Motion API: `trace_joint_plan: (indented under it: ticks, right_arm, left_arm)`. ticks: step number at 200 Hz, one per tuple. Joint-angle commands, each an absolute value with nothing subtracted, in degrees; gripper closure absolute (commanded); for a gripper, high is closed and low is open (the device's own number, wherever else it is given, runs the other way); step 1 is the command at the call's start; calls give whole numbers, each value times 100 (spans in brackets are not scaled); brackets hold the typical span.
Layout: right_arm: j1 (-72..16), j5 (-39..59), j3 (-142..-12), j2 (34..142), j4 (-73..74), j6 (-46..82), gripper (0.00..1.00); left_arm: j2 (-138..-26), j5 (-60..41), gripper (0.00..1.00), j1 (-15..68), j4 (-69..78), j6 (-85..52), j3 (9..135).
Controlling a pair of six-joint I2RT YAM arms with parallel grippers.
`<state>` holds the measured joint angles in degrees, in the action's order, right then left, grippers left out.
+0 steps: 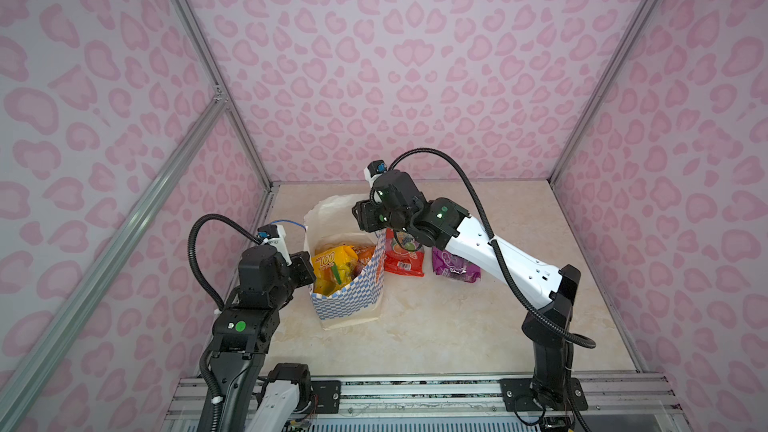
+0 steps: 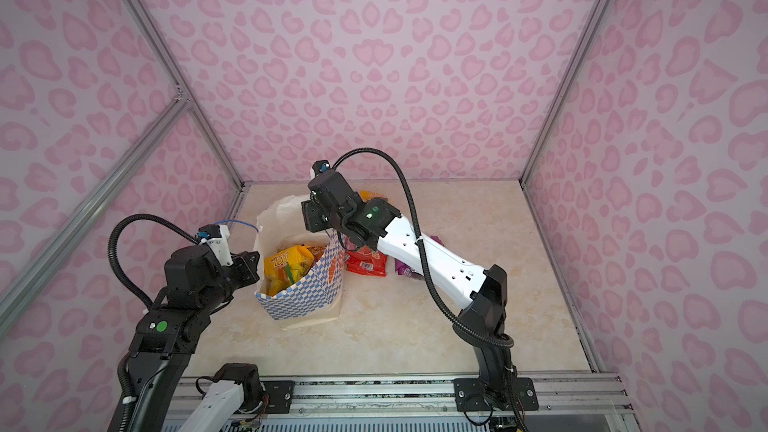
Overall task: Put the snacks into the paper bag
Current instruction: 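Move the right gripper to the bag's blue rope handle and grasp it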
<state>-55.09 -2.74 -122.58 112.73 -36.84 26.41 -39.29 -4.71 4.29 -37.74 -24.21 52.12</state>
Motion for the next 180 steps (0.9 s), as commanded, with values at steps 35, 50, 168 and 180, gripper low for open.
trace_joint_plan:
  ticks: [35,50,168,180]
  right_arm:
    - [-5429,553,-12481,11453,-3489,2682,78]
    - [-5390,763,-12464,11415,-3491,2622,90]
    - [-5194,2268,-12543,10814,-3049,2200,100]
    - [-5140,2209,-12462,10757,-3010,2150,100]
  left_arm:
    - [-3938,-527,93,424,-3624,-2426,5203]
    - [-3937,-519,93,431,-3628,-2426,5203]
    - [-3987,-632,93,430,-3791,-2796,5653]
    - [-3907,-635,93,425,-3729,-2860,5781]
